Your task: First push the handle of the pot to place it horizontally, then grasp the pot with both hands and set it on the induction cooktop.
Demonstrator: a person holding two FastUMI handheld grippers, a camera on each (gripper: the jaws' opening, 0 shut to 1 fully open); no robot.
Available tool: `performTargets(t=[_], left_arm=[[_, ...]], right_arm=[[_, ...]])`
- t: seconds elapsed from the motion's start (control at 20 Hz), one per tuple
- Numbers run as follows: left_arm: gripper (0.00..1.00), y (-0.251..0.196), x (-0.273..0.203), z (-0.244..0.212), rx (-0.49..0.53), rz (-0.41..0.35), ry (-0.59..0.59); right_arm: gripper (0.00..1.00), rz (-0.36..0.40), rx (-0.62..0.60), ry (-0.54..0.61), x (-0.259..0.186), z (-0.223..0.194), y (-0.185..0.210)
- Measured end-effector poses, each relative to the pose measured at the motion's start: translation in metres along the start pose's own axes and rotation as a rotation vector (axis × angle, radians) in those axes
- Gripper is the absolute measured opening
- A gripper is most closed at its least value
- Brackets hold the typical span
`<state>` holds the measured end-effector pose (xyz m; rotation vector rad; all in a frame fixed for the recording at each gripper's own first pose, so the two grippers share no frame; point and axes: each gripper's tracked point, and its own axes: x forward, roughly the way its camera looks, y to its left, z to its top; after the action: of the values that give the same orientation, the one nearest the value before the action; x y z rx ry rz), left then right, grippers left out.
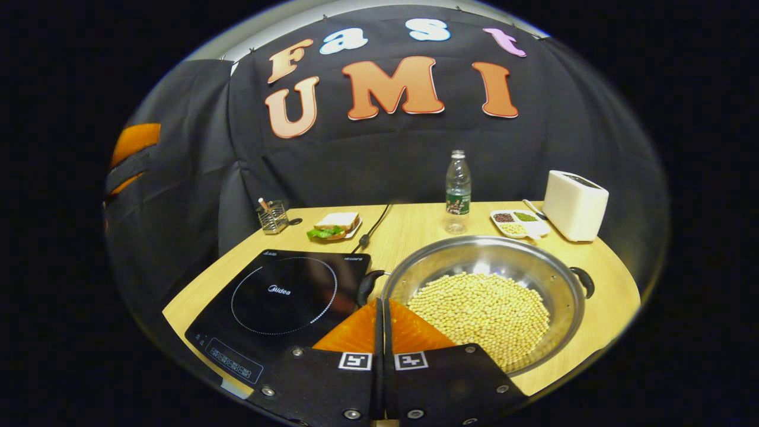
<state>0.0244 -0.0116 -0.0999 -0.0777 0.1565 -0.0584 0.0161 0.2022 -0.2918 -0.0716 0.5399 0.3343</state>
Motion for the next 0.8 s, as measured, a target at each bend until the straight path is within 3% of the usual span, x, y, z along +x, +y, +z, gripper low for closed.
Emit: performTargets(t=[0.3,0.6,0.8], left_arm=[[0.98,-0.066,0.021,-0.036,-0.004,-0.091,0.062],[0.98,-0.119,0.051,-0.090,0.078,-0.147,0.141],[0.99,-0.146,0.068,-0.121,0.051,-0.204,0.217]], right_arm=[[0.00,-0.104,0.033,-0.051,-0.020,0.016,-0.070],[0.02,-0.195,0.090,-0.068,-0.029,0.017,-0.134],[0.13,-0.238,0.117,-0.075,-0.031,0.017,-0.165]])
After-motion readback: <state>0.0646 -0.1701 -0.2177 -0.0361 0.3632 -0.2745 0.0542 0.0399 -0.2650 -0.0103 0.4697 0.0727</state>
